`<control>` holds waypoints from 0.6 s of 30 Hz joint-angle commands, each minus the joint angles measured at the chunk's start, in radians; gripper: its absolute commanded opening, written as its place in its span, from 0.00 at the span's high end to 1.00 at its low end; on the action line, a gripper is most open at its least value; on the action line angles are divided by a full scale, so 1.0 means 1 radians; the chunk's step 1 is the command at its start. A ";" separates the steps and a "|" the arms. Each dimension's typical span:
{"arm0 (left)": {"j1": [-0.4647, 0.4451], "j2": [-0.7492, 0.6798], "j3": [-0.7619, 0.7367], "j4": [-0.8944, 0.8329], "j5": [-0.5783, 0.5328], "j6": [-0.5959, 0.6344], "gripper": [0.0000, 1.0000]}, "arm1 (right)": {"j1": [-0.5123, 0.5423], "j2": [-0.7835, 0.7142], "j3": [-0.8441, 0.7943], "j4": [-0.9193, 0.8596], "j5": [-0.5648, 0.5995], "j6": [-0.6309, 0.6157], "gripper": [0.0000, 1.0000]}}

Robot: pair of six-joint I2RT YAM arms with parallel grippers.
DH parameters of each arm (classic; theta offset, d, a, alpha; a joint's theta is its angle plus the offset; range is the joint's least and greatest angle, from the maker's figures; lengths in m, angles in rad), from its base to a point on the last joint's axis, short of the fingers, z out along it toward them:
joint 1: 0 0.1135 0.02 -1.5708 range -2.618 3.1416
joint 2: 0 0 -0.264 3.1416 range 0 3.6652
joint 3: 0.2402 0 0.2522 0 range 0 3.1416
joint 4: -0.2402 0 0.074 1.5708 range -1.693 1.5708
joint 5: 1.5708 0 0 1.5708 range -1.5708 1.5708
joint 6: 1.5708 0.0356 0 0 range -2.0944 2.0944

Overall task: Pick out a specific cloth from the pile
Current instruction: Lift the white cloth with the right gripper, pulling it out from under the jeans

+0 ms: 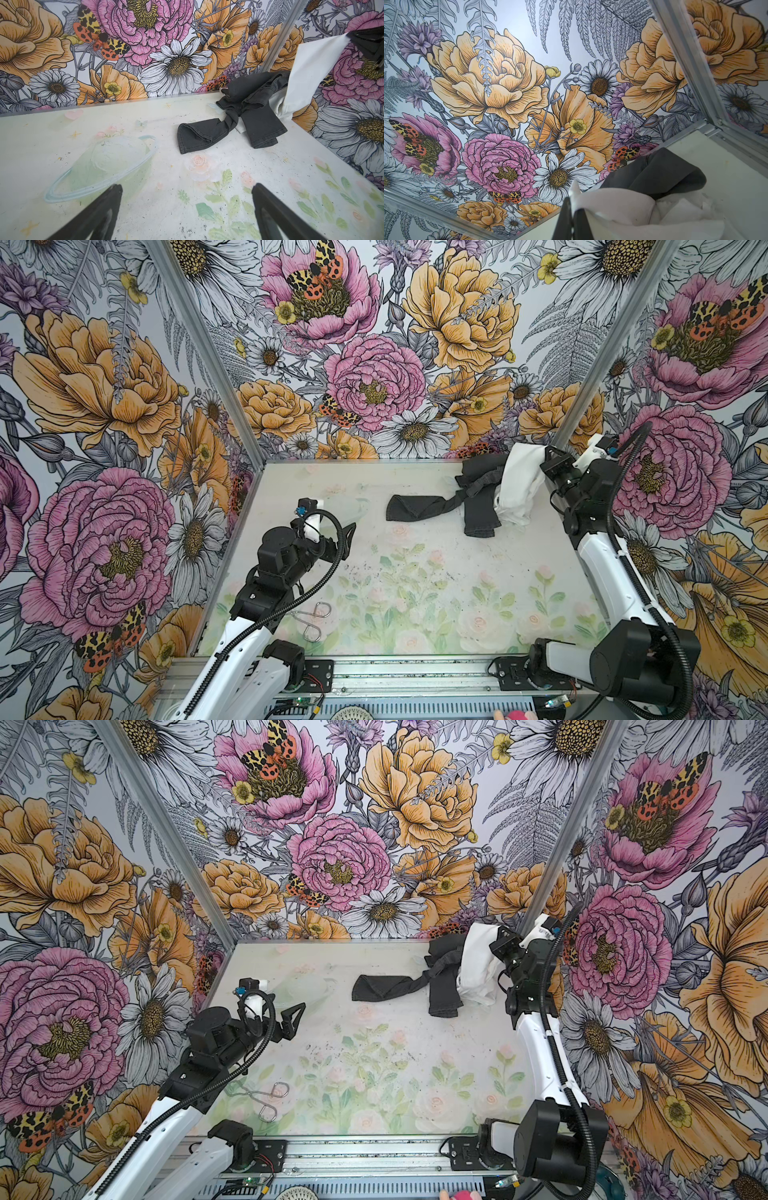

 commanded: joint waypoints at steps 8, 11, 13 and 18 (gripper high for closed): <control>0.011 -0.015 -0.015 -0.003 -0.022 0.013 0.01 | -0.003 0.021 0.238 0.056 0.026 -0.041 1.00; 0.011 -0.016 -0.015 -0.002 -0.022 0.013 0.01 | -0.003 0.033 0.286 0.050 0.029 -0.041 1.00; 0.011 -0.016 -0.015 -0.003 -0.021 0.013 0.01 | -0.004 0.037 0.315 0.048 0.031 -0.043 1.00; 0.011 -0.019 -0.015 -0.003 -0.021 0.013 0.01 | -0.004 0.057 0.412 0.017 0.037 -0.060 1.00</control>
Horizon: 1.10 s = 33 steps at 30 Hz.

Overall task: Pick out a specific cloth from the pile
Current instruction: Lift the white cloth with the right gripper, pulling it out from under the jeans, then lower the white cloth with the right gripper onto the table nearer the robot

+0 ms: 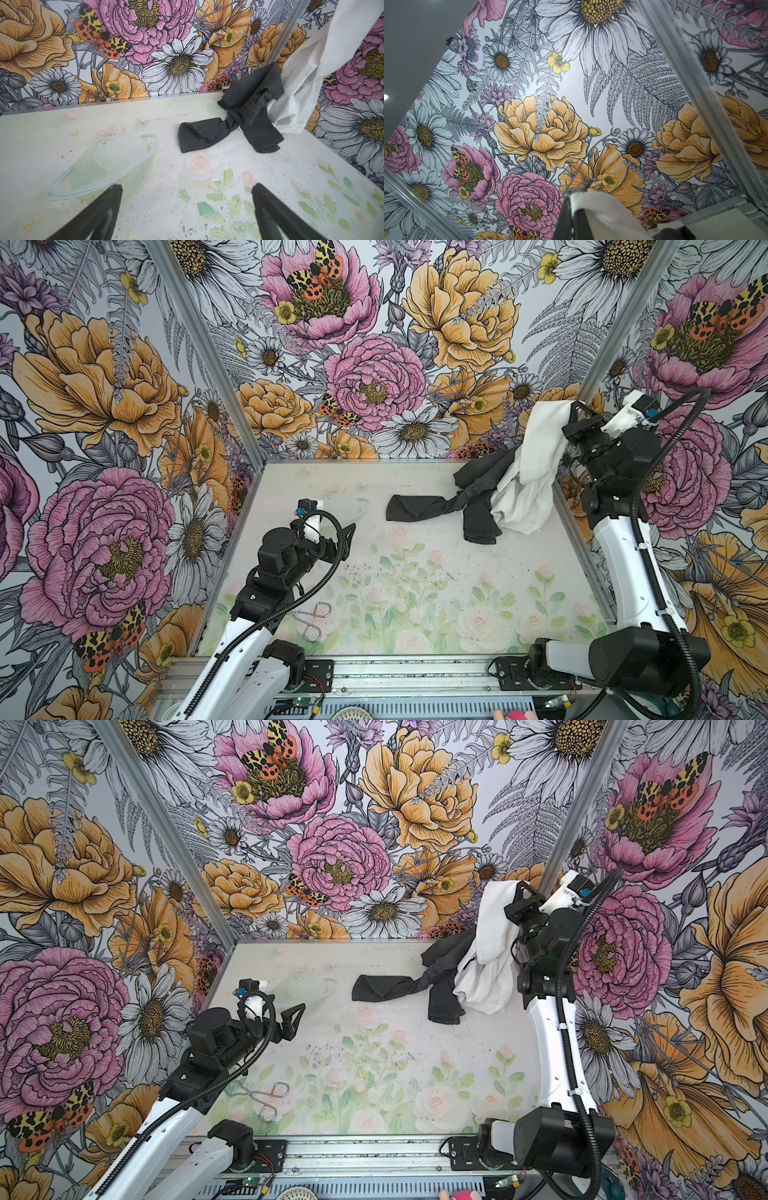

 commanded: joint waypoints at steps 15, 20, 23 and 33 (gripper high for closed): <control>0.011 -0.017 -0.011 -0.004 -0.018 0.013 0.01 | 0.118 0.110 0.371 -0.010 -0.045 -0.085 1.00; 0.010 -0.017 -0.011 -0.003 -0.021 0.015 0.01 | 0.221 0.153 0.445 -0.060 -0.084 -0.153 1.00; 0.011 -0.017 -0.011 -0.003 -0.022 0.014 0.01 | 0.289 0.175 0.458 -0.072 -0.094 -0.173 1.00; 0.012 -0.019 -0.013 -0.003 -0.027 0.016 0.01 | 0.512 0.269 0.470 -0.111 -0.109 -0.236 1.00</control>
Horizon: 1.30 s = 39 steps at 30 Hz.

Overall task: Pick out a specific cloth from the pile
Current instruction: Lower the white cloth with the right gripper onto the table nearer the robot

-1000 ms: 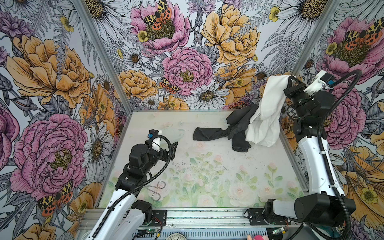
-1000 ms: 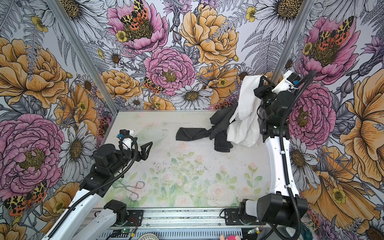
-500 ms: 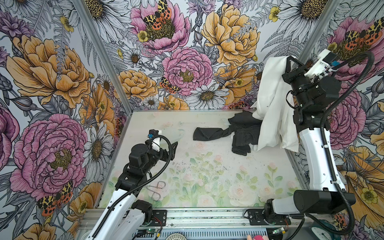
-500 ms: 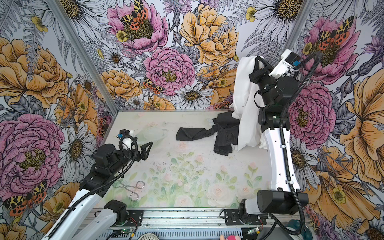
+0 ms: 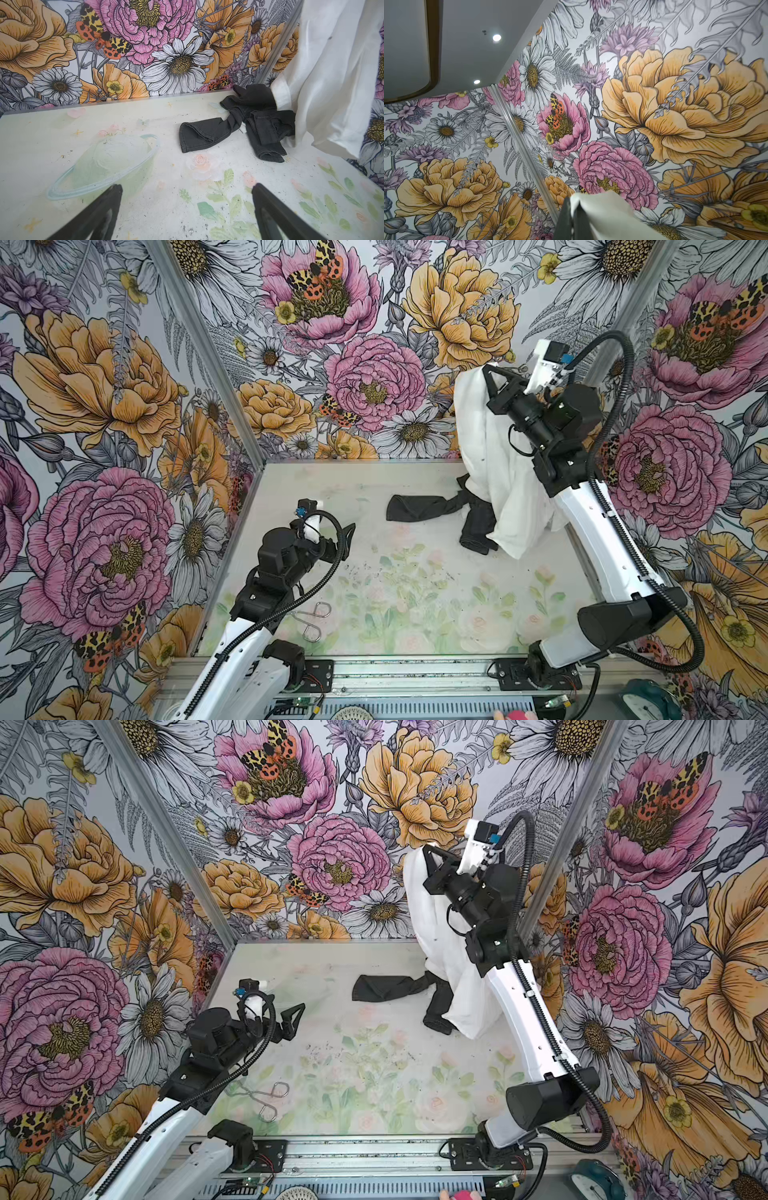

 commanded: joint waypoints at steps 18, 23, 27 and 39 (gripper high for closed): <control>0.012 -0.025 -0.014 -0.004 -0.032 0.018 0.01 | 0.298 0.166 -0.248 0.055 0.017 -0.058 1.00; 0.012 -0.026 -0.016 -0.003 -0.034 0.019 0.01 | 0.346 0.217 -0.328 0.057 0.042 -0.055 1.00; 0.012 -0.026 -0.014 -0.003 -0.035 0.019 0.01 | 0.387 0.257 -0.390 0.059 0.051 -0.039 1.00; 0.015 -0.025 -0.016 -0.002 -0.039 0.019 0.01 | 0.511 0.376 -0.492 0.081 0.034 0.010 1.00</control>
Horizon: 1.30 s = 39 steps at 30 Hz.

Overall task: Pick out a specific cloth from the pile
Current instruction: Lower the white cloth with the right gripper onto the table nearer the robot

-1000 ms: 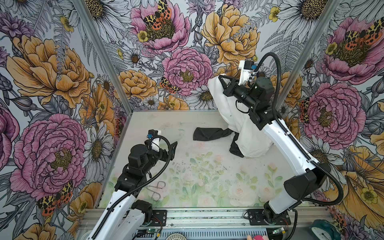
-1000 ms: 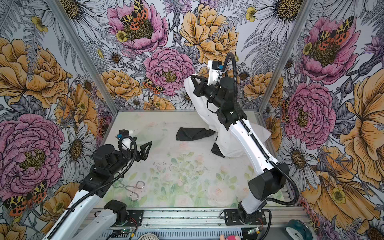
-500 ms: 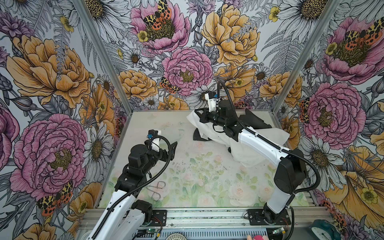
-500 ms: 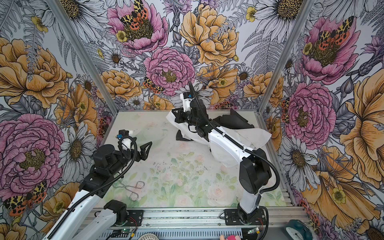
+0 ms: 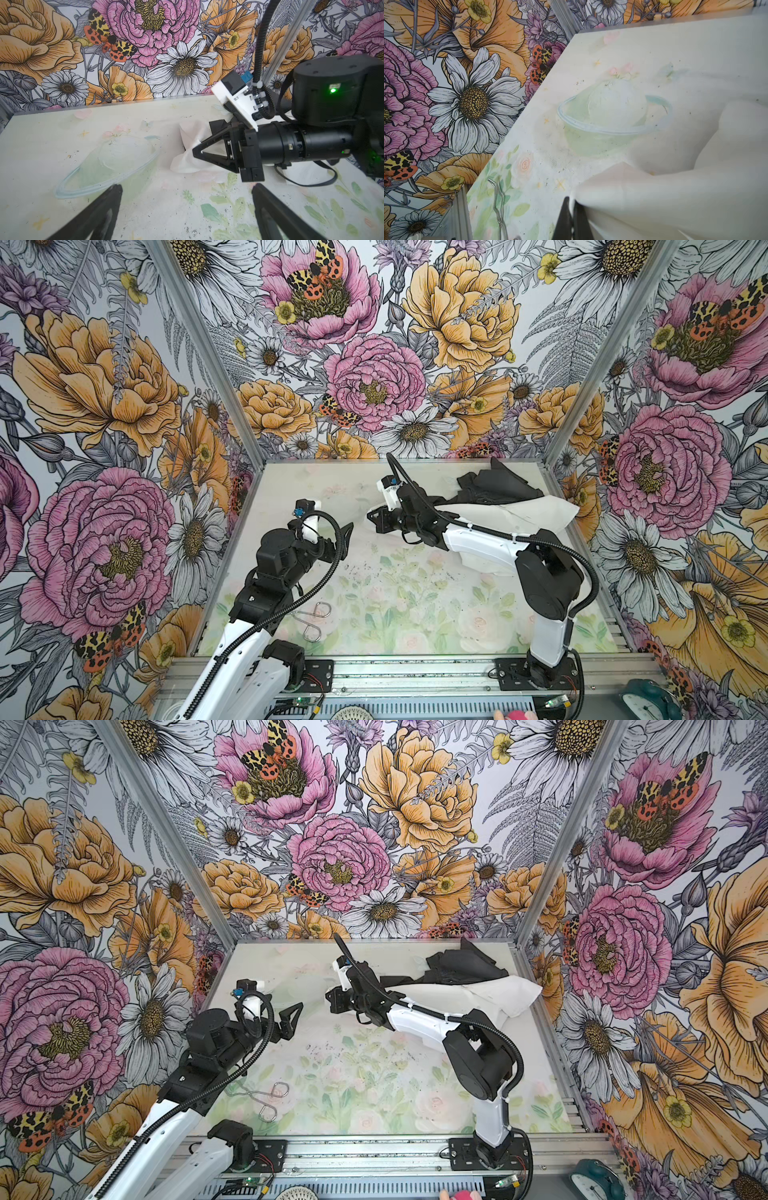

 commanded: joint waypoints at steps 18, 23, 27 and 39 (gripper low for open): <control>0.012 -0.020 -0.014 -0.002 -0.028 0.017 0.01 | 0.034 -0.147 -0.045 -0.057 0.160 -0.196 0.22; 0.013 -0.022 -0.014 -0.001 -0.028 0.019 0.01 | 0.024 -0.260 -0.080 -0.105 0.298 -0.304 0.17; 0.013 -0.024 -0.014 -0.002 -0.024 0.018 0.01 | -0.019 -0.335 -0.081 -0.190 0.417 -0.390 0.15; 0.012 -0.048 -0.052 0.117 0.179 0.008 0.01 | -0.209 -0.464 -0.174 -0.466 0.706 -0.390 0.11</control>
